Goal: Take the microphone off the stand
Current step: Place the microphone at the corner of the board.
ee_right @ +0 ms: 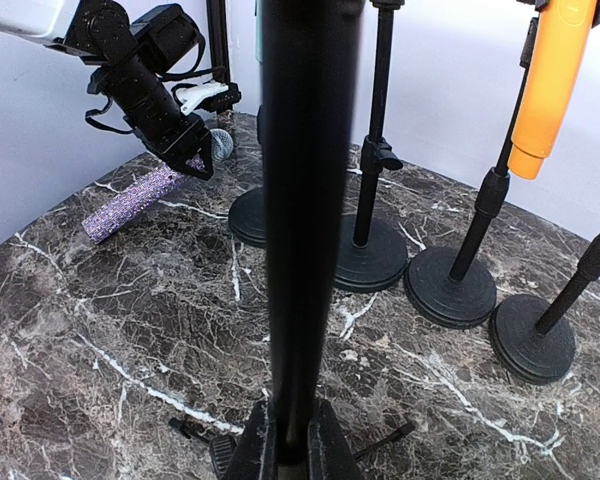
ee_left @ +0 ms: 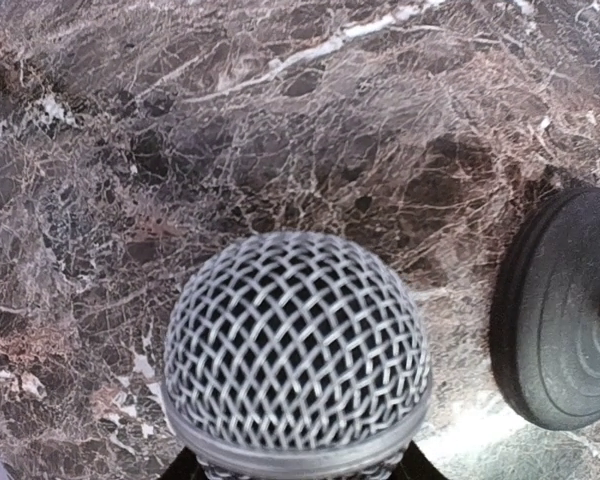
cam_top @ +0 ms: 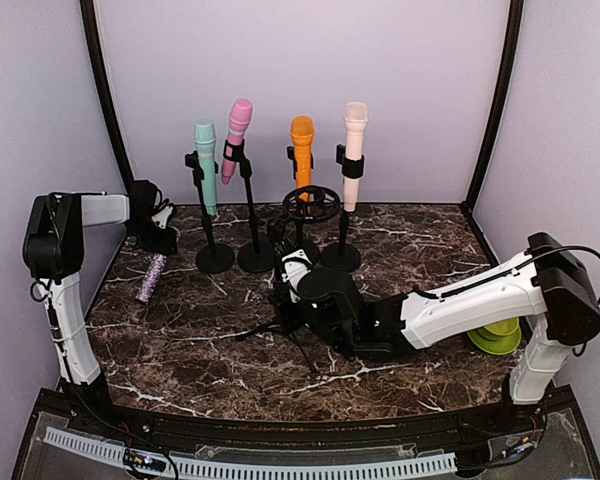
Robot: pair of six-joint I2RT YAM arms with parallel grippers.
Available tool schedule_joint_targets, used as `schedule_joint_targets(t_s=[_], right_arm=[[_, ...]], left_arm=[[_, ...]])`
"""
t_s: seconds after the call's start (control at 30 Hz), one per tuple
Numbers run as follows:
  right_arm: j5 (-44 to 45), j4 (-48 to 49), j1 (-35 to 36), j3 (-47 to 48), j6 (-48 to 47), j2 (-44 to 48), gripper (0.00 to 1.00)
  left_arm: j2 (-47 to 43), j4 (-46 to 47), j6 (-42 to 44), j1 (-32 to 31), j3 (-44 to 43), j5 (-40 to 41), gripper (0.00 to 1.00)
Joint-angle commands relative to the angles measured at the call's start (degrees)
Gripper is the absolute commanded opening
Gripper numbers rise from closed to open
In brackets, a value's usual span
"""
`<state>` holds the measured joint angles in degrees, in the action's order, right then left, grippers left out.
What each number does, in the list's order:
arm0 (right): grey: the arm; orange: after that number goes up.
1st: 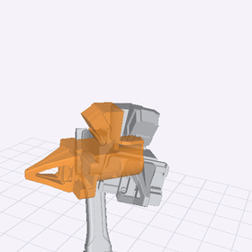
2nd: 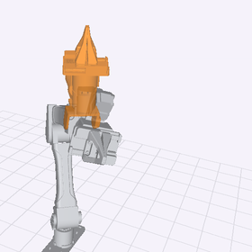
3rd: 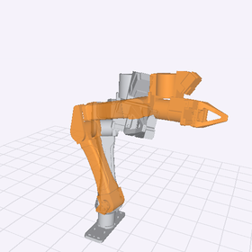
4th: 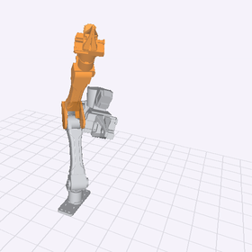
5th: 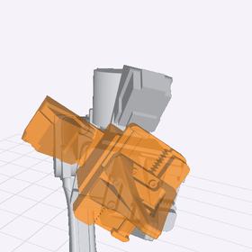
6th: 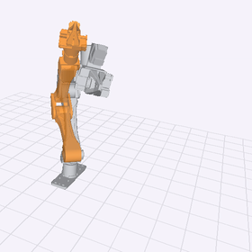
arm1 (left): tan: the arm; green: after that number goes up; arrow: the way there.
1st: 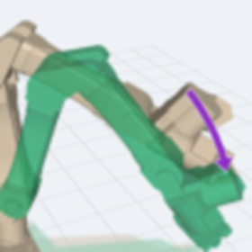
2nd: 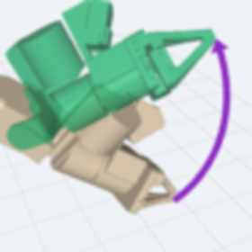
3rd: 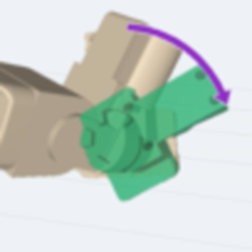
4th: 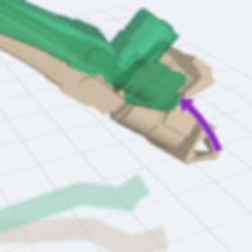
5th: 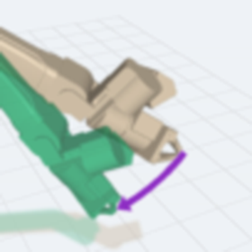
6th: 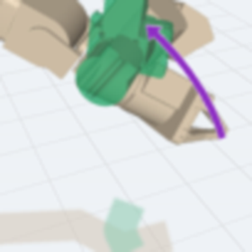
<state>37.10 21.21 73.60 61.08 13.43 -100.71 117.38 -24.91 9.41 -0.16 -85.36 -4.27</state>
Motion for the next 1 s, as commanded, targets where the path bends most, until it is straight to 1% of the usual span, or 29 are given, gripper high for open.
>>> schedule_joint_targets(t_s=[0.0,0.1,0.2,0.37,0.43,0.53,0.57,0.63,0.7,0.73,0.8,0.87,0.93,0.97], right_arm=[[0.2,0.6,-0.1,1.2,1.0,0.1,0.0],[0.1,0.5,-0.1,1.2,1.4,0.3,0.0],[0.0,0.4,-0.1,0.9,2.0,0.8,0.0],[-0.2,0.3,0.0,0.5,2.3,1.5,0.0],[-0.3,0.3,0.0,0.4,2.5,1.8,0.04],[-0.6,0.1,0.0,0.4,2.7,2.3,0.08],[-0.7,0.0,0.0,0.3,2.7,2.6,0.11],[-1.1,-0.4,0.1,-0.1,2.5,3.7,0.23],[-2.2,-0.9,0.1,-0.8,2.1,5.7,0.4],[-2.7,-1.7,0.1,-1.2,2.0,7.5,0.51],[-4.1,-3.0,0.1,-2.8,2.2,11.6,0.64],[-6.3,-3.6,0.1,-5.1,2.8,16.2,0.71],[-10.2,-4.4,0.1,-8.0,3.5,20.9,0.72],[-11.2,-5.0,0.1,-9.1,4.3,23.0,0.71]], left_arm=[[0.1,1.9,0.2,0.3,-0.6,0.2,0.29],[0.8,1.7,-0.1,0.3,-1.0,-0.3,0.31],[1.1,1.5,0.1,0.3,-1.5,-0.6,0.41],[1.1,-0.6,0.1,0.3,-2.8,-1.9,0.61],[1.1,-1.9,0.0,0.3,-3.5,-2.4,0.64],[0.6,-4.1,0.0,0.3,-4.5,-3.2,0.66],[0.2,-4.7,0.1,0.3,-4.8,-3.5,0.66],[-1.2,-6.8,0.4,0.3,-5.7,-4.4,0.68],[-3.3,-9.3,1.2,0.3,-6.2,-5.5,0.73],[-5.2,-11.1,1.9,0.3,-6.5,-6.3,0.74],[-8.7,-14.0,3.5,0.3,-6.5,-8.1,0.77],[-12.9,-16.2,5.2,0.4,-5.8,-10.1,0.79],[-17.5,-18.4,6.8,0.4,-4.8,-12.2,0.8],[-19.4,-20.3,7.9,0.4,-4.4,-13.6,0.8]])
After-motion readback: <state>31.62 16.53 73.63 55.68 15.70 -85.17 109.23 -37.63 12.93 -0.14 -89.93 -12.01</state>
